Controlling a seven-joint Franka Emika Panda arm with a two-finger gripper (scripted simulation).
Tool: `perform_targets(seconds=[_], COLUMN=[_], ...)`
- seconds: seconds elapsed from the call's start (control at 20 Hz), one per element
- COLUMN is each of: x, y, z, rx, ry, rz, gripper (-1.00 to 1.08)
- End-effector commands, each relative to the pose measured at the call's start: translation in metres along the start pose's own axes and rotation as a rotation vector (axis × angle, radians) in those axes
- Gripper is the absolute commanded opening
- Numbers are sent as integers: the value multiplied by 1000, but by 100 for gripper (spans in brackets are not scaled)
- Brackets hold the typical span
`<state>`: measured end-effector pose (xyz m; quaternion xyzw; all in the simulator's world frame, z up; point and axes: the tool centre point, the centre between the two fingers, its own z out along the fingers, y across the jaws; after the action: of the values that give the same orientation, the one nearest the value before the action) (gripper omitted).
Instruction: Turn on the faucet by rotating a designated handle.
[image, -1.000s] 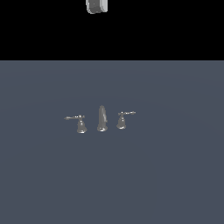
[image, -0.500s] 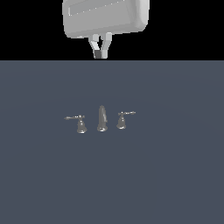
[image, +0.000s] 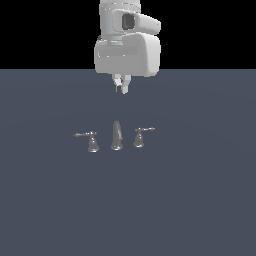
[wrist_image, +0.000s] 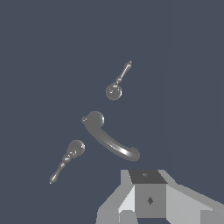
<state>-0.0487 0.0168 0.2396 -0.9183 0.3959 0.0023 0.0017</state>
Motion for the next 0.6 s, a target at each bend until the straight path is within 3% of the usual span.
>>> perform_targets(seconds=[0.0,0.55], x=[13,77], y=[-7,-27], z=[16,89], rx=[1,-1], ry=[1,5], rz=[56,307], gripper=[-100,-100])
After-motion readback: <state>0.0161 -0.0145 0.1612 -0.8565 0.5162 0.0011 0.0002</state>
